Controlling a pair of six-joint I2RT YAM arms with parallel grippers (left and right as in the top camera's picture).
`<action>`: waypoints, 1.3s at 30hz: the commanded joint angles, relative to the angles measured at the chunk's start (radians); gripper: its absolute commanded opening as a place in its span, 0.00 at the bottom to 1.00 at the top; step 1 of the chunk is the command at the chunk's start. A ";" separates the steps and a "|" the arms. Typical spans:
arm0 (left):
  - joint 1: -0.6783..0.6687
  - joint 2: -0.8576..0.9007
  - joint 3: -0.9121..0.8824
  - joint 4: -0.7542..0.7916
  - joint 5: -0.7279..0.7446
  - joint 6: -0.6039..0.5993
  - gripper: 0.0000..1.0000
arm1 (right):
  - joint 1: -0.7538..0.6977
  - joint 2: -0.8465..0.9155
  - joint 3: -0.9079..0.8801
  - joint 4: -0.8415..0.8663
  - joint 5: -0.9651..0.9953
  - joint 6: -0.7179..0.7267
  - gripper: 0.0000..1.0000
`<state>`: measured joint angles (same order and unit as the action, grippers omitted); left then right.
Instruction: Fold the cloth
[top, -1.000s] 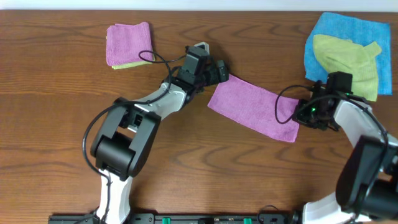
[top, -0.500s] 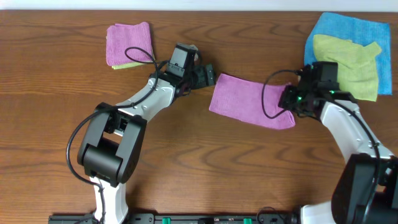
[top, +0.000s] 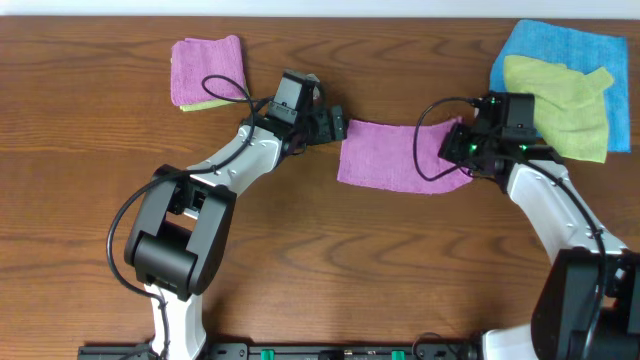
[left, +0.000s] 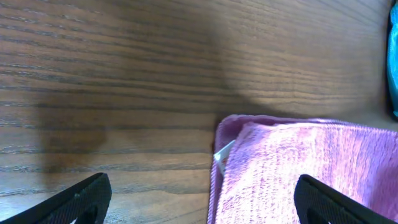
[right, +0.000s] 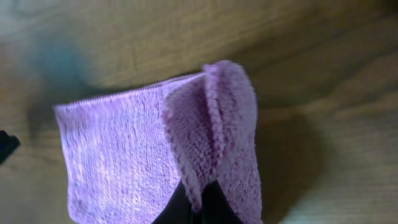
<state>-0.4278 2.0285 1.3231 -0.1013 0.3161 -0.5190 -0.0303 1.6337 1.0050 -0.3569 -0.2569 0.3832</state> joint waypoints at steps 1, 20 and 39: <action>0.002 -0.019 0.015 -0.008 0.035 0.018 0.95 | 0.026 -0.017 0.016 0.024 0.007 0.059 0.02; 0.104 -0.121 0.015 -0.235 0.036 0.183 0.95 | 0.167 -0.016 0.030 0.119 0.156 0.065 0.01; 0.128 -0.131 0.015 -0.321 0.037 0.210 0.95 | 0.311 0.003 0.031 0.266 0.232 0.040 0.01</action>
<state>-0.3046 1.9282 1.3231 -0.4160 0.3412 -0.3344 0.2443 1.6337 1.0149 -0.1062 -0.0750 0.3950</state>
